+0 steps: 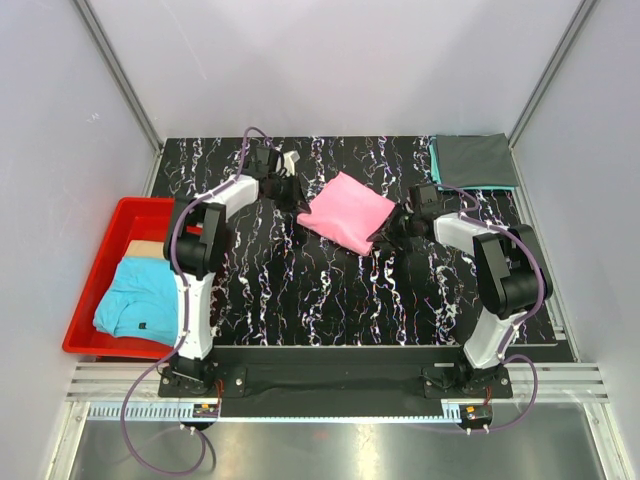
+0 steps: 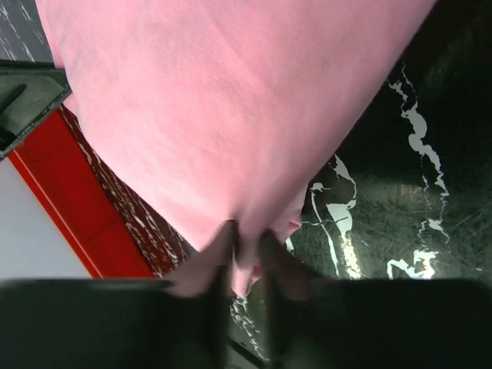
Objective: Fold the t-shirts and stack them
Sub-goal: Fold the tshirt
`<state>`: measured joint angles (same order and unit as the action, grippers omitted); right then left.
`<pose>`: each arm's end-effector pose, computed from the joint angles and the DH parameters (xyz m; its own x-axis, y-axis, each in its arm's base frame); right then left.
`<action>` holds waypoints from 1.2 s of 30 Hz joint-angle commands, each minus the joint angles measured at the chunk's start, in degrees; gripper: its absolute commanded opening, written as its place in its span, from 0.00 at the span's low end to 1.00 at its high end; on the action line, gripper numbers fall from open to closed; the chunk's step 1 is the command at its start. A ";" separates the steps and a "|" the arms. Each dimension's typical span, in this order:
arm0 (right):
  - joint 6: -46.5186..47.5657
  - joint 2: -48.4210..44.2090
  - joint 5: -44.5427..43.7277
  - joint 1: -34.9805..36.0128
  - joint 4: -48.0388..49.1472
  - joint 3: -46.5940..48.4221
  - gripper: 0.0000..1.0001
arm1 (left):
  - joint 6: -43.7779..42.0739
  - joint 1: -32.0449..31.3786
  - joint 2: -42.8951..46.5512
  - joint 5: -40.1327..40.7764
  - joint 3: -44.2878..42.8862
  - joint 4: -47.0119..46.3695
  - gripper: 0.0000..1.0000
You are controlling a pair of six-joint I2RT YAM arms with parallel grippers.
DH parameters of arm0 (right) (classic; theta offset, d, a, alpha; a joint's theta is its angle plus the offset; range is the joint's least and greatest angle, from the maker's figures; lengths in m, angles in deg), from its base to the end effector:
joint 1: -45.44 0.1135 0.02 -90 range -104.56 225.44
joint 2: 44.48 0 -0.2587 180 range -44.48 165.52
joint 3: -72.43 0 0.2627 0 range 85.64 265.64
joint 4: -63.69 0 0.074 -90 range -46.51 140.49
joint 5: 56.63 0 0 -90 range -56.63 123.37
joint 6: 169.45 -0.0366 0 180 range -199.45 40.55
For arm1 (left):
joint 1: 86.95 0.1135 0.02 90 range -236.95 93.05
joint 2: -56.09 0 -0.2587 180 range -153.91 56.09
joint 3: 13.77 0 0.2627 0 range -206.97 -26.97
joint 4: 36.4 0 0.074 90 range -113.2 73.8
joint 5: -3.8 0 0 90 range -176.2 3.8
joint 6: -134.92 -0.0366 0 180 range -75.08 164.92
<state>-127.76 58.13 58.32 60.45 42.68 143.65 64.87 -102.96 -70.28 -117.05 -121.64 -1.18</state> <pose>0.3496 0.1097 0.1442 -0.8700 0.4677 -0.1562 0.2499 0.6914 0.6779 0.4609 -0.1518 0.1535 -0.9087 -0.0440 -0.4152 0.2324 0.7729 -0.5905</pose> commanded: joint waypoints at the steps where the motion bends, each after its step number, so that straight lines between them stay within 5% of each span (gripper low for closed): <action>1: 4.00 -0.13 -0.34 0.38 -0.35 0.86 0.15 | 0.97 -0.07 4.36 -2.63 2.03 -0.57 0.12; 3: 7.34 -1.27 -2.53 0.29 -3.68 0.26 0.07 | 2.63 -0.34 6.47 -2.64 7.01 -2.15 0.03; 7: 11.04 -3.55 -2.36 0.20 -5.54 -2.99 0.04 | 4.75 -1.92 14.10 -1.76 17.40 -4.26 0.02; 9: 13.68 -5.22 -3.41 0.29 -8.25 -3.79 0.08 | 6.50 -2.71 17.01 -0.18 22.92 -4.36 0.09; 10: 14.64 -5.83 -4.72 0.20 -9.23 -4.49 0.12 | 7.03 -2.80 19.73 0.26 24.52 -4.53 0.22; 11: 16.31 -7.32 -5.60 0.20 -11.33 -4.67 0.31 | 7.39 -2.71 20.89 1.92 26.19 -3.31 0.29; 15: 17.55 -11.37 -7.20 -0.15 -13.80 -4.76 0.57 | 6.51 -1.49 23.88 8.08 24.02 0.82 0.43; 17: 17.90 -11.91 -6.85 -1.20 -14.59 -3.27 0.62 | 6.51 0.54 23.01 6.26 20.87 1.09 0.45; 24: 18.87 -4.44 -0.79 -4.11 -13.19 4.81 0.62 | 3.88 3.00 12.04 -1.92 8.55 3.20 0.46; 36: 19.05 1.72 3.61 -4.46 -8.98 3.95 0.67 | 1.33 -0.07 5.34 -8.00 6.61 3.55 0.46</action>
<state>-109.62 60.51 59.15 56.19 30.37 147.83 68.19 -102.18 -66.30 -121.64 -112.73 1.95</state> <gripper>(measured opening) 0.666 0.460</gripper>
